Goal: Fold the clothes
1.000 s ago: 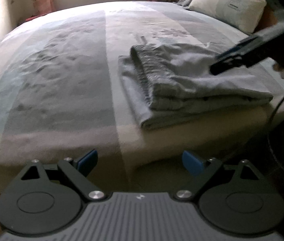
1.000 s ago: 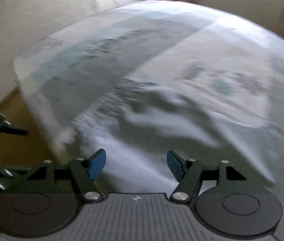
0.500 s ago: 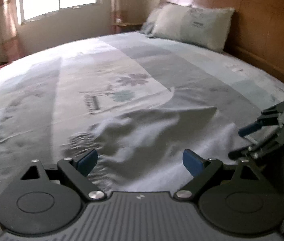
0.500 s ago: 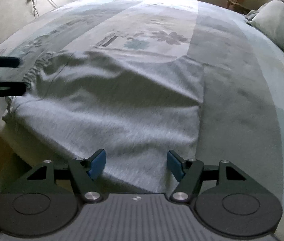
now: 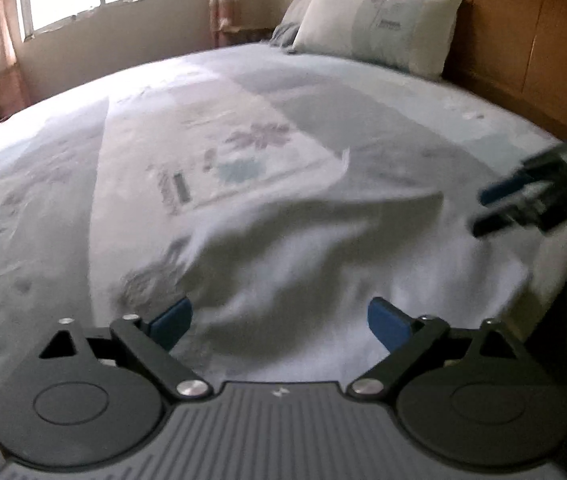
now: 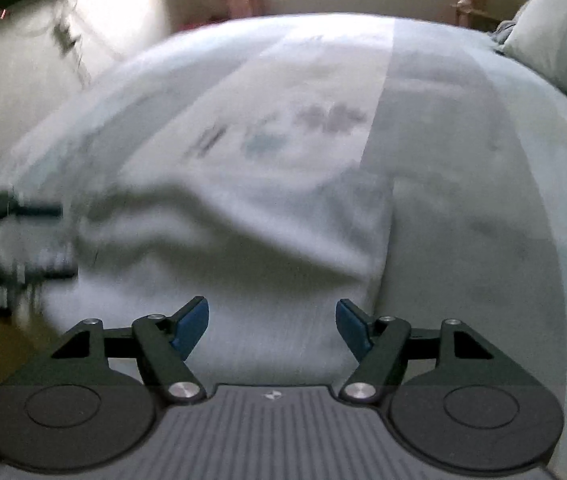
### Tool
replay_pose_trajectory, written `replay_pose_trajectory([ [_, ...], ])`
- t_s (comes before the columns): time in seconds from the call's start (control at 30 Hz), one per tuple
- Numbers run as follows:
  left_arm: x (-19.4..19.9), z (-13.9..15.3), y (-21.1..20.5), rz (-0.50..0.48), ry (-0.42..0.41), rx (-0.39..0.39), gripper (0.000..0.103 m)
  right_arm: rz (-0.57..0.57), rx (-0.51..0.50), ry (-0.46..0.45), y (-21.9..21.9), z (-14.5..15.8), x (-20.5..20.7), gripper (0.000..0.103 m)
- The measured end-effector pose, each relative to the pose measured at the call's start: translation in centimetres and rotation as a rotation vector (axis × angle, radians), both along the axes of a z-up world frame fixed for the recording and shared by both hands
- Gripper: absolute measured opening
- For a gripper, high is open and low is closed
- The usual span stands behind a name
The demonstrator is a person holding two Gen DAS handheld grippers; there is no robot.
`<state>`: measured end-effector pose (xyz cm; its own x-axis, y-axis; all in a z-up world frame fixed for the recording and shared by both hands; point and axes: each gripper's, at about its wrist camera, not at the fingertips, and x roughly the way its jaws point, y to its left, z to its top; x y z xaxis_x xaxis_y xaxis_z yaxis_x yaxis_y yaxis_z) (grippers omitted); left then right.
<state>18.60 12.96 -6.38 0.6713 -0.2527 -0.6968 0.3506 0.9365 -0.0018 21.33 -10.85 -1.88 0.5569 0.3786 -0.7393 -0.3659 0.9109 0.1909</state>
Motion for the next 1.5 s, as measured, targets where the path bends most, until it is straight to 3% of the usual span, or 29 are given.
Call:
replay_pose_trajectory([
  [0.13,1.4,-2.5,-0.4,0.014,0.095,-0.049,0.096,-0.067,0.115,0.158,-0.9,-2.6,5.7,0.075],
  [0.2,0.4,-3.6,0.1,0.016,0.095,-0.064,0.096,-0.099,0.172,0.234,-1.3,-3.9,8.5,0.075],
  [0.27,-1.0,-4.1,0.8,0.006,0.067,-0.092,0.096,-0.11,0.196,0.246,-1.2,-5.6,10.4,0.077],
  [0.37,-2.1,-3.7,1.6,-0.003,0.076,-0.12,0.096,-0.137,0.228,0.174,-1.6,-4.8,12.9,0.076],
  [0.43,-2.2,-3.2,1.7,-0.01,0.093,-0.118,0.096,-0.141,0.244,0.176,-2.2,-4.1,13.6,0.076],
  [0.6,-1.5,-1.1,2.0,0.005,0.088,-0.093,0.096,-0.116,0.247,0.127,-5.7,-2.7,8.5,0.076],
  [0.73,0.4,0.8,1.2,-0.009,0.052,-0.096,0.096,0.008,0.282,0.149,-6.6,-3.7,2.7,0.076],
  [0.87,2.7,2.2,-1.6,-0.048,0.033,-0.108,0.096,0.091,0.285,0.197,-5.0,-5.7,-2.5,0.078],
  [0.93,3.9,2.6,-3.6,-0.079,0.039,-0.13,0.096,0.094,0.27,0.144,-4.8,-5.5,-4.9,0.08],
  [1.07,6.4,3.1,-8.3,-0.166,0.056,-0.174,0.096,0.107,0.269,0.15,-5.3,-4.9,-6.3,0.08],
  [1.2,9.9,2.6,-13.3,-0.227,0.098,-0.203,0.096,0.1,0.22,0.08,-5.8,-3.6,-5.0,0.08],
  [1.27,11.8,1.7,-15.6,-0.239,0.142,-0.215,0.096,0.098,0.211,0.129,-5.5,-4.6,-4.5,0.08],
  [1.4,15.1,-1.2,-18.5,-0.214,0.218,-0.215,0.096,0.133,0.207,0.072,-5.3,-5.7,-6.2,0.088],
  [1.5,17.5,-3.7,-19.7,-0.159,0.253,-0.194,0.096,0.14,0.213,0.055,-5.7,-5.8,-7.0,0.089],
])
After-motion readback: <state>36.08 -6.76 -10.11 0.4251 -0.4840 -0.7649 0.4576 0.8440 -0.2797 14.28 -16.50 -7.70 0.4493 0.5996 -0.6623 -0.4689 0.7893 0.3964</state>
